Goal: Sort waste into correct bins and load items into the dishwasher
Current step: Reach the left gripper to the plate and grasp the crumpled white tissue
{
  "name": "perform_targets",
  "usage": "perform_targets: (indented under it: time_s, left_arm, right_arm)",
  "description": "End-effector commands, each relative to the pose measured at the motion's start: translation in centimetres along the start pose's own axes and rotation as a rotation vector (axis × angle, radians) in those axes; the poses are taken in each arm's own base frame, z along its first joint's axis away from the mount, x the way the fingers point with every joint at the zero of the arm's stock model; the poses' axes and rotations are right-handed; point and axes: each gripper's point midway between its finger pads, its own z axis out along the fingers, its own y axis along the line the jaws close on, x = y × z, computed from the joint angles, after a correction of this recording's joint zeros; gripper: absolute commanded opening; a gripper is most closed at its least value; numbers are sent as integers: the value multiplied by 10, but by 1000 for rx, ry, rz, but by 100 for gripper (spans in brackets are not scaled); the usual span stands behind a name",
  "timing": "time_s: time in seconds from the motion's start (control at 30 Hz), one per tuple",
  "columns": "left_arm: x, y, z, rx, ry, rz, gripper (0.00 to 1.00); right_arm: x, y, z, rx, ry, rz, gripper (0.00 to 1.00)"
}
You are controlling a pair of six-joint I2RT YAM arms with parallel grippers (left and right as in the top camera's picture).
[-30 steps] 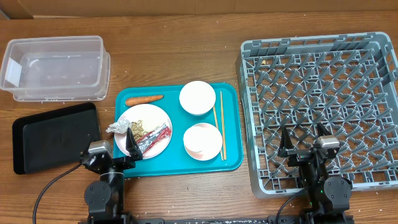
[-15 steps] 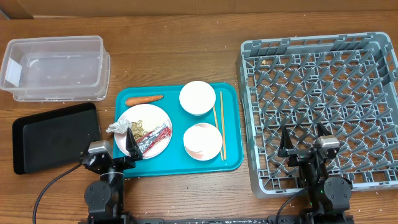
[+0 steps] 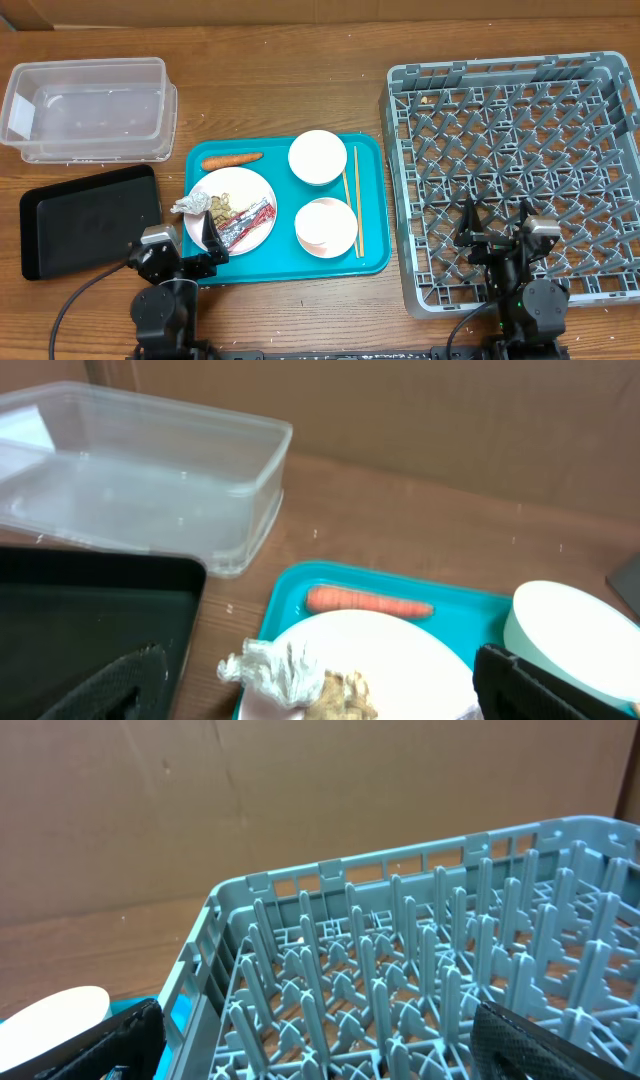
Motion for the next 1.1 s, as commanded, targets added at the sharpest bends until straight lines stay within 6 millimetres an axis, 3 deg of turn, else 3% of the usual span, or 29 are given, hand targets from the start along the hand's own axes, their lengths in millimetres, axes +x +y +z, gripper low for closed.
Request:
perform_targets:
  time_s: [0.0, 0.23, 0.53, 0.87, 1.07]
  left_arm:
    - [-29, 0, -11, -25, 13, 7, 100]
    - [-48, -5, -12, -48, 222, 34, 100]
    - [-62, -29, -14, 21, 628, 75, 100]
    - [-39, -37, -13, 30, 838, -24, 100]
    - [-18, -23, 5, -82, 935, -68, 100]
  right_arm:
    - [-33, 1, -4, 22, -16, 23, 100]
    - [-52, 13, 2, 17, 166, 109, 100]
    - [-83, 27, 6, 38, 421, 108, 100]
    - [-58, 26, 5, 56, 581, 107, 100]
    - [-45, 23, 11, 70, 639, 82, 100]
